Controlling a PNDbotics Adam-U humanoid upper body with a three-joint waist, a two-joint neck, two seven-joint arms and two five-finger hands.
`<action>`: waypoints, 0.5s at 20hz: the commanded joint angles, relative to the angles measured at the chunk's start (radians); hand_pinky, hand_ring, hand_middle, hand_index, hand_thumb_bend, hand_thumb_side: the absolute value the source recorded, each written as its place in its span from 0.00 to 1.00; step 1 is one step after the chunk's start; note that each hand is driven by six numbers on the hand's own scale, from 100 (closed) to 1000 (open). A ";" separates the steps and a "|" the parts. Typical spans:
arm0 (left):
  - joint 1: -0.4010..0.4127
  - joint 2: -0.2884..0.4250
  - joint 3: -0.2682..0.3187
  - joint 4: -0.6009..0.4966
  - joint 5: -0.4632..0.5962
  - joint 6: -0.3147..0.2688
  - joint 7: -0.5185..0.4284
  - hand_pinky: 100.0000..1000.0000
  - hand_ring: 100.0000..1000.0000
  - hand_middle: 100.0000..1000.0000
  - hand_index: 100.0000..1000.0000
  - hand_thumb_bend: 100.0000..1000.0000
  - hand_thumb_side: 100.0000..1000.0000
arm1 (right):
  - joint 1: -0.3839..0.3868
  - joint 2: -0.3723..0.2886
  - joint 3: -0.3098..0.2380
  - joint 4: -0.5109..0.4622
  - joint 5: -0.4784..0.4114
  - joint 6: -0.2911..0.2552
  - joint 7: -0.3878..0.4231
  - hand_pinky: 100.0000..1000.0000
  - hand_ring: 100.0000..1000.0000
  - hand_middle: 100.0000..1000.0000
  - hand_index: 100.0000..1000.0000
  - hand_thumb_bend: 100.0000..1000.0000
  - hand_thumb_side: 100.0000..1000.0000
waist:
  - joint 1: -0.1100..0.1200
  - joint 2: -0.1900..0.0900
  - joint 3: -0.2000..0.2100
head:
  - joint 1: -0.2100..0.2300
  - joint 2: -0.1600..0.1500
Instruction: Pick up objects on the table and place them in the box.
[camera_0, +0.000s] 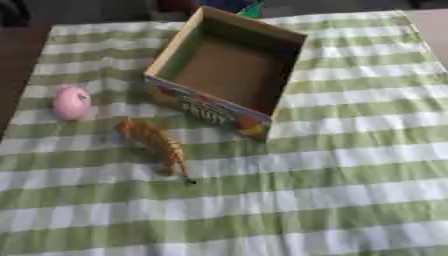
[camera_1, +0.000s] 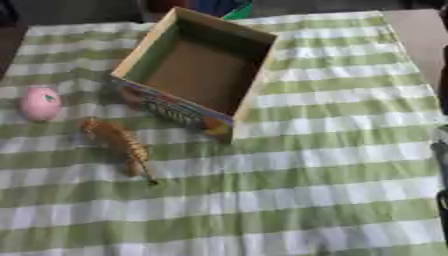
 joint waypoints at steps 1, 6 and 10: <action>-0.023 0.086 -0.051 -0.016 -0.042 0.005 -0.041 0.49 0.69 0.69 0.86 0.51 1.00 | -0.009 -0.015 0.000 -0.019 0.001 0.002 0.005 0.71 0.76 0.48 0.85 0.00 0.99 | 0.001 -0.023 -0.004 | 0.009 -0.008; -0.053 0.150 -0.145 -0.016 -0.105 0.013 -0.104 0.49 0.70 0.70 0.86 0.58 1.00 | -0.009 -0.015 0.004 -0.019 -0.002 0.005 0.012 0.71 0.76 0.48 0.85 0.00 0.99 | 0.004 -0.027 -0.008 | 0.019 -0.007; -0.071 0.156 -0.175 -0.016 -0.156 0.011 -0.154 0.48 0.70 0.71 0.89 0.68 1.00 | -0.010 -0.014 0.009 -0.019 -0.004 0.007 0.016 0.71 0.76 0.48 0.85 0.00 0.99 | 0.009 -0.031 -0.016 | 0.030 -0.008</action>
